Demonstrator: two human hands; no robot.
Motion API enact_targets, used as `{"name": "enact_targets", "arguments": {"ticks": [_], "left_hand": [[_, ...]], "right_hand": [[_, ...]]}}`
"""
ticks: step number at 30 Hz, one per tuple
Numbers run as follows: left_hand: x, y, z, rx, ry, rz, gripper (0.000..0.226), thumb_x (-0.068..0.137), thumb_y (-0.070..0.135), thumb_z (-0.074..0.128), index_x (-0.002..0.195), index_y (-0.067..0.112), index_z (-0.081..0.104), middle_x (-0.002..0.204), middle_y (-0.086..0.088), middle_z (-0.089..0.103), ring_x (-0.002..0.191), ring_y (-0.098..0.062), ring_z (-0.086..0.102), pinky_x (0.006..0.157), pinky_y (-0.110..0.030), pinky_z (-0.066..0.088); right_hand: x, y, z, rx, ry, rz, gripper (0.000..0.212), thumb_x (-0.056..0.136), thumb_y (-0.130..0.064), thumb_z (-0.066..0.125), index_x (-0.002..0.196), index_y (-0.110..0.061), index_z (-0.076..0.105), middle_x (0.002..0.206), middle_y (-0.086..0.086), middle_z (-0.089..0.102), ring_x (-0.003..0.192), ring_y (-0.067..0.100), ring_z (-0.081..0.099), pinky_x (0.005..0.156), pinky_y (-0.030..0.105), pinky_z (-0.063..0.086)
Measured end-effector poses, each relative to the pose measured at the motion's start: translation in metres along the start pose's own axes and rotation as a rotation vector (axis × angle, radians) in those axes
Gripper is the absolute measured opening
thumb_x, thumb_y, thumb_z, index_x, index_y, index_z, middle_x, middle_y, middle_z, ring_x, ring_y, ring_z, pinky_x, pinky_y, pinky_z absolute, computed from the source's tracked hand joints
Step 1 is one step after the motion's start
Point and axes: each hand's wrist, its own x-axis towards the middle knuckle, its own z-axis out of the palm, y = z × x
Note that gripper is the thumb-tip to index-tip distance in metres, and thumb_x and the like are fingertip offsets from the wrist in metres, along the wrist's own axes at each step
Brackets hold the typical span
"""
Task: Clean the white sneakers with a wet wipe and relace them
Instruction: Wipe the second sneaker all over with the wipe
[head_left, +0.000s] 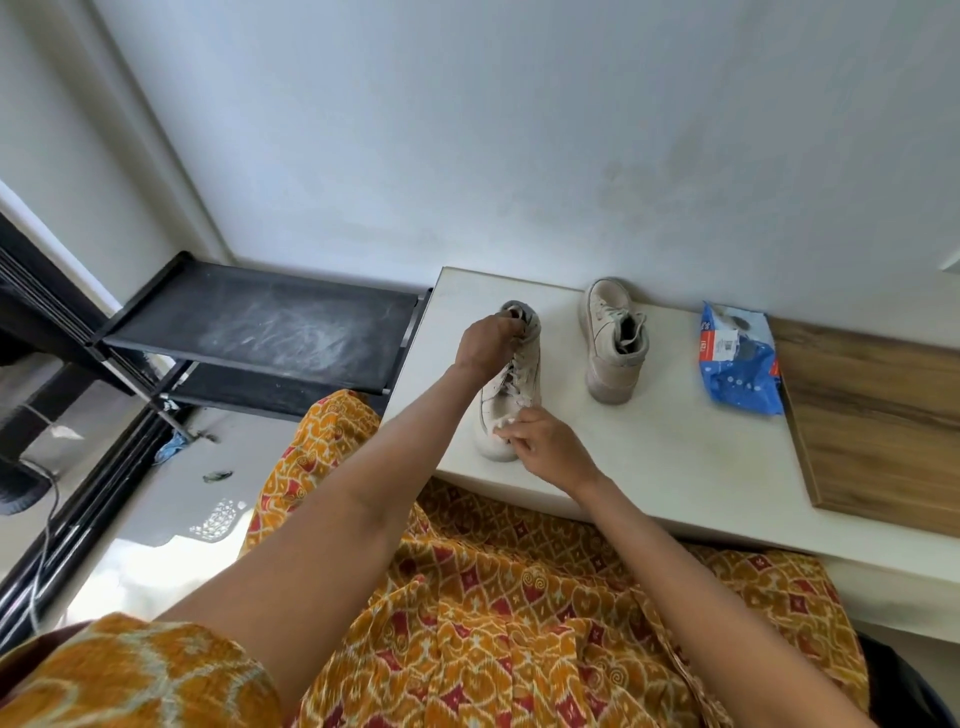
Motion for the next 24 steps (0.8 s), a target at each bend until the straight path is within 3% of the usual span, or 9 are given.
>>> {"name": "enact_targets", "arguments": {"ticks": [3,5,8,12,15,18,20,22,24], "left_hand": [[0.001,0.0,-0.001,0.019,0.0,-0.004,0.02,0.086,0.012,0.056,0.103,0.012,0.066,0.108,-0.008,0.065,0.092,-0.033,0.061,0.066,-0.032,0.041],[0.002,0.0,0.0,0.04,0.003,-0.007,0.022,0.086,0.01,0.055,0.104,0.013,0.066,0.109,-0.008,0.064,0.092,-0.033,0.061,0.066,-0.034,0.044],[0.005,0.0,0.0,0.043,0.013,-0.019,0.023,0.086,0.01,0.053,0.106,0.013,0.065,0.113,-0.006,0.062,0.092,-0.032,0.06,0.068,-0.034,0.044],[0.018,-0.003,-0.003,0.046,-0.009,-0.059,0.022,0.084,0.009,0.052,0.102,0.011,0.065,0.108,-0.009,0.063,0.09,-0.033,0.061,0.065,-0.032,0.041],[0.022,-0.004,-0.004,0.063,0.003,-0.059,0.018,0.084,0.006,0.053,0.098,0.009,0.064,0.104,-0.01,0.062,0.087,-0.034,0.061,0.063,-0.034,0.04],[0.012,-0.009,-0.002,0.059,0.009,-0.011,0.025,0.091,0.008,0.047,0.113,0.008,0.059,0.118,-0.009,0.057,0.092,-0.036,0.06,0.066,-0.039,0.045],[0.001,-0.018,0.001,0.051,-0.056,0.053,0.04,0.096,0.015,0.044,0.135,0.01,0.044,0.139,-0.008,0.044,0.114,-0.033,0.054,0.083,-0.042,0.047],[-0.011,-0.028,0.006,0.121,-0.16,0.162,0.058,0.099,0.025,0.039,0.149,0.008,0.016,0.157,-0.007,0.016,0.141,-0.024,0.025,0.111,-0.038,0.027],[-0.017,-0.037,0.009,0.197,-0.21,0.238,0.062,0.101,0.029,0.031,0.15,0.009,-0.001,0.159,-0.006,-0.003,0.146,-0.018,0.001,0.119,-0.036,0.006]], "right_hand": [[0.013,0.0,-0.014,-0.112,-0.038,-0.043,0.019,0.084,-0.017,0.055,0.079,-0.013,0.073,0.073,0.003,0.059,0.079,0.023,0.059,0.06,0.032,0.052],[0.033,-0.008,-0.015,-0.198,0.013,0.028,0.017,0.083,-0.015,0.056,0.081,-0.014,0.072,0.081,0.004,0.064,0.081,0.025,0.061,0.06,0.035,0.052],[0.051,-0.016,-0.002,-0.244,0.089,0.051,0.022,0.078,-0.007,0.052,0.085,-0.013,0.072,0.087,0.01,0.065,0.07,0.03,0.064,0.049,0.029,0.048],[0.056,-0.021,0.007,-0.285,-0.002,0.116,0.031,0.092,-0.008,0.046,0.119,-0.011,0.06,0.125,0.012,0.051,0.104,0.031,0.055,0.076,0.037,0.048],[0.049,-0.019,0.006,-0.236,0.022,0.006,0.024,0.084,-0.004,0.054,0.101,-0.009,0.07,0.1,0.014,0.06,0.091,0.033,0.06,0.07,0.036,0.05],[0.038,-0.004,-0.001,-0.21,0.086,-0.061,0.014,0.073,-0.01,0.06,0.075,-0.016,0.072,0.076,0.003,0.063,0.065,0.023,0.061,0.061,0.031,0.052],[0.037,0.001,-0.011,-0.243,0.097,-0.075,0.009,0.067,-0.009,0.07,0.068,-0.018,0.069,0.068,-0.001,0.059,0.055,0.02,0.056,0.053,0.027,0.05],[0.043,0.003,-0.014,-0.283,0.13,-0.115,0.009,0.07,-0.009,0.073,0.074,-0.016,0.067,0.07,0.001,0.059,0.056,0.02,0.055,0.053,0.026,0.047],[0.052,0.001,-0.01,-0.319,0.172,-0.175,0.006,0.079,-0.009,0.067,0.082,-0.015,0.066,0.076,0.003,0.059,0.063,0.019,0.056,0.055,0.028,0.047]]}}
